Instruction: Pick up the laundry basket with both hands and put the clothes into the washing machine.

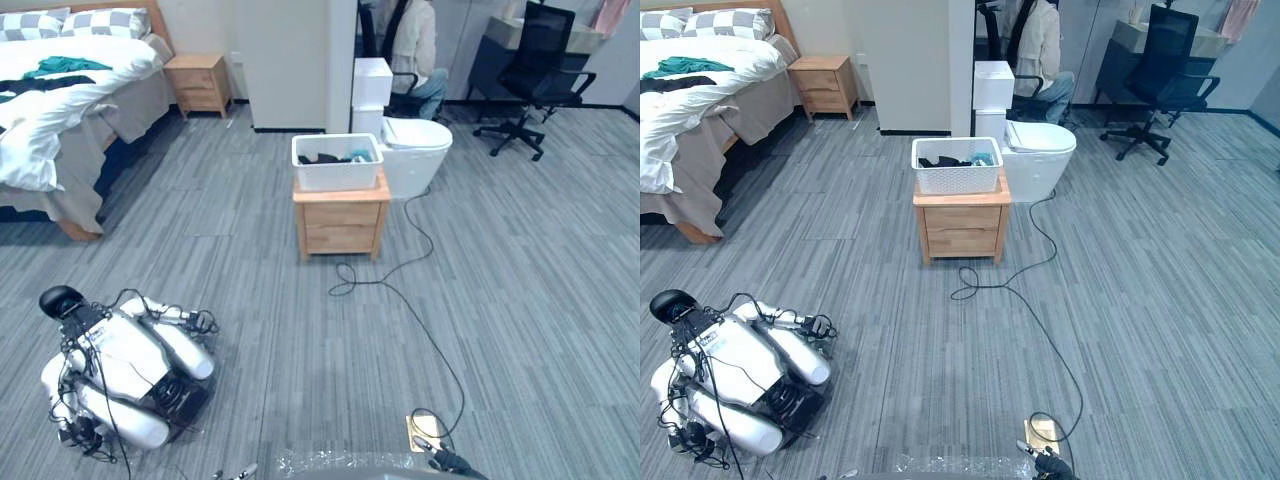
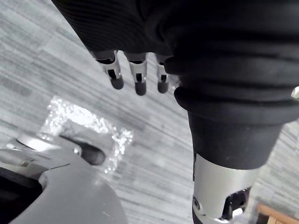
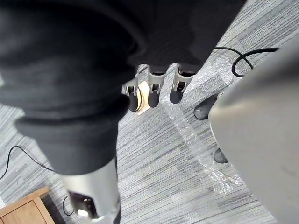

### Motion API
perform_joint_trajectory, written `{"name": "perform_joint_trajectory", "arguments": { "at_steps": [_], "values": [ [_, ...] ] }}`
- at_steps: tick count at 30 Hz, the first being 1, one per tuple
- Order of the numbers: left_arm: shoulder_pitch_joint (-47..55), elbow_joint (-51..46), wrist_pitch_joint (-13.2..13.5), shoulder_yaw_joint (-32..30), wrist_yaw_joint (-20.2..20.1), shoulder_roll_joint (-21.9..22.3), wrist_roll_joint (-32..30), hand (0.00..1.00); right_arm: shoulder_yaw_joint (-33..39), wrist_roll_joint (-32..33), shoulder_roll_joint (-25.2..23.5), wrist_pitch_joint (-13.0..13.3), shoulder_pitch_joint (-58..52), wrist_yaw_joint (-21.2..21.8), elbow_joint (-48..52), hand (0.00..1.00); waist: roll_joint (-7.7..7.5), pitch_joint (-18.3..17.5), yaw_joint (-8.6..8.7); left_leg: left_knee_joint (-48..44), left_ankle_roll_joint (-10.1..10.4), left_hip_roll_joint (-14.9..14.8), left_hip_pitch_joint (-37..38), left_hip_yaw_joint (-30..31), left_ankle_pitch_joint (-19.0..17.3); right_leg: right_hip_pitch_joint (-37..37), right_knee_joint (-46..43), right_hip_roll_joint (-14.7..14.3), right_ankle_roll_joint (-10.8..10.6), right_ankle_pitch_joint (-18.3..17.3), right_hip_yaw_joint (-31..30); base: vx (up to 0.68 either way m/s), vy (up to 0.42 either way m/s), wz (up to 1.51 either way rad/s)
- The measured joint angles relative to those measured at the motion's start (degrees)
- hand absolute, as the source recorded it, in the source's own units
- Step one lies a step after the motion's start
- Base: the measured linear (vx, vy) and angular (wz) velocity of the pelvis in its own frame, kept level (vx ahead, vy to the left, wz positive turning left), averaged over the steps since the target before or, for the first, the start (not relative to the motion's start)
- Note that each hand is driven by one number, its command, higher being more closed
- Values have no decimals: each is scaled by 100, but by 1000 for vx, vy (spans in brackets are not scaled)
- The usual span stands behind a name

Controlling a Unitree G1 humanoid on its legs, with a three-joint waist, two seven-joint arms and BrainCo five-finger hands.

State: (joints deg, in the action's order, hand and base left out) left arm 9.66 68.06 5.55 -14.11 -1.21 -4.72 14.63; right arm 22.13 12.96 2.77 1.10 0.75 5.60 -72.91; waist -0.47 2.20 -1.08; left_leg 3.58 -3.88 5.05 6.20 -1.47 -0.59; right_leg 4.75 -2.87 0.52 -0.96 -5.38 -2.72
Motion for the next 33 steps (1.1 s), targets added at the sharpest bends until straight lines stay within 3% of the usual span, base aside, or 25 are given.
{"name": "perform_joint_trajectory", "arguments": {
  "at_steps": [33],
  "values": [
    [-47, 4, -1, 120, 2, -57, 34, 0, -14, 2, 0, 0, 4, 62, 2, 0, -14, -4, -5, 29, -8, 21, 37, 60, 6, 12, 10, 7, -6, -2, -13, 0, -1, 0]
  ]
}}
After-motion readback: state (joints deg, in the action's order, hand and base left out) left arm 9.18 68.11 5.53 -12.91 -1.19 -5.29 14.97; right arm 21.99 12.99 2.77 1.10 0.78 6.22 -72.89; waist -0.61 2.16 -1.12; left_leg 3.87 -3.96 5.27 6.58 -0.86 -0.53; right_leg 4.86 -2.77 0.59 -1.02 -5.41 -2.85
